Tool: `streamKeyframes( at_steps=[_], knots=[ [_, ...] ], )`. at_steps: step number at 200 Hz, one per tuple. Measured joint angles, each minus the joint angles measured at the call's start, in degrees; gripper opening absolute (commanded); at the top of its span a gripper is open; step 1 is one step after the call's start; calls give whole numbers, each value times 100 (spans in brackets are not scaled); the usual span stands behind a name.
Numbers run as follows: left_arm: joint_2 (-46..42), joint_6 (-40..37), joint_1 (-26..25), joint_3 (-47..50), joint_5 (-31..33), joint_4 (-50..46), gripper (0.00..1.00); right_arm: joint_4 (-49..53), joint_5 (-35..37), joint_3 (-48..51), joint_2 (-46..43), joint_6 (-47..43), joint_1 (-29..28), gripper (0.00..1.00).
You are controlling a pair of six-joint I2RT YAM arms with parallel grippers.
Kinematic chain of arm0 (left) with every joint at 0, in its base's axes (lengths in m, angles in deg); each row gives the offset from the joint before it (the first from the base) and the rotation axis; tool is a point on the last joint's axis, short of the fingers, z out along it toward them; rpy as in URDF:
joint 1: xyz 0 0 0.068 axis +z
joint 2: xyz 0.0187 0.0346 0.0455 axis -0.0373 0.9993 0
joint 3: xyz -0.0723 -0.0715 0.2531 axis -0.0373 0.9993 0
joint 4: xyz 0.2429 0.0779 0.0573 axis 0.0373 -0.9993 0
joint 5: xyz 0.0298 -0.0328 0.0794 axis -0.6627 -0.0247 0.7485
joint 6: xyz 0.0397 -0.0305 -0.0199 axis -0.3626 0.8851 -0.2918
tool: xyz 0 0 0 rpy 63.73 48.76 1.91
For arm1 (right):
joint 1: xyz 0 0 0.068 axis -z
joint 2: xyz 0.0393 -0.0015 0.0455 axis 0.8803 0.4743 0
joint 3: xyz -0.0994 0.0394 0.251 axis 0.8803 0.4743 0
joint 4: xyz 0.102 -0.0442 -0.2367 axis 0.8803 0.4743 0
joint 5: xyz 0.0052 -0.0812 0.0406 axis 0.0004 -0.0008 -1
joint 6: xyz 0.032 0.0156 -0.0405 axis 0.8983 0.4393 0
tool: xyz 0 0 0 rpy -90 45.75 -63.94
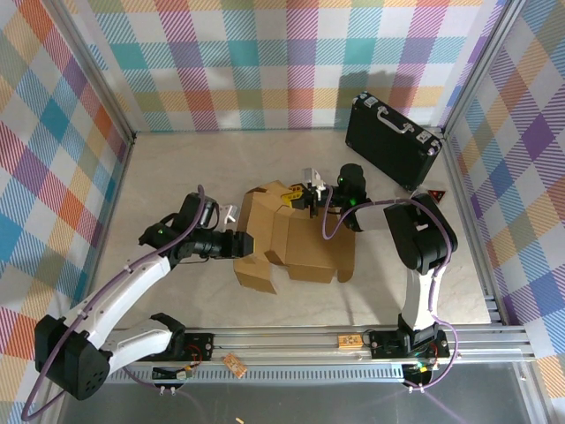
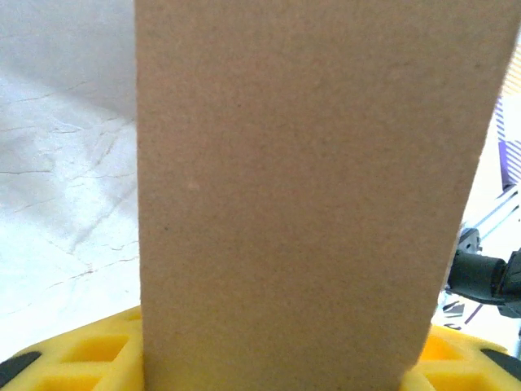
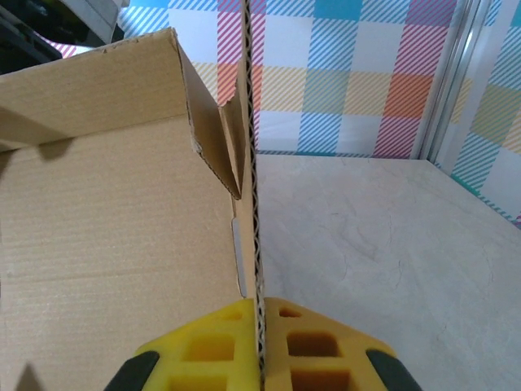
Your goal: Fold the paper box
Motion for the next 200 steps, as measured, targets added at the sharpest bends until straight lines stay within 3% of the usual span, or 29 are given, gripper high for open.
streamKeyframes(
  at_steps=[53,70,96,159,200],
  knots=[
    [365,-299,-7,-446,223,-472,45,-39,90,0,0,2,11,12],
    [459,-404,-11,-566,345,-621,45,-37,131,0,0,-15,11,28],
    [616,-605,-11,-833,643,-994,44,116,245,0,-4,-87,13,43],
    [1244,-1287,-17,-1858,1591,-1622,43,1134,472,-7,-575,-282,289,47],
    [2050,-1604,-208,-2275,2232,-1840,37,1390,1239,-26,-887,778,673,47]
  ],
)
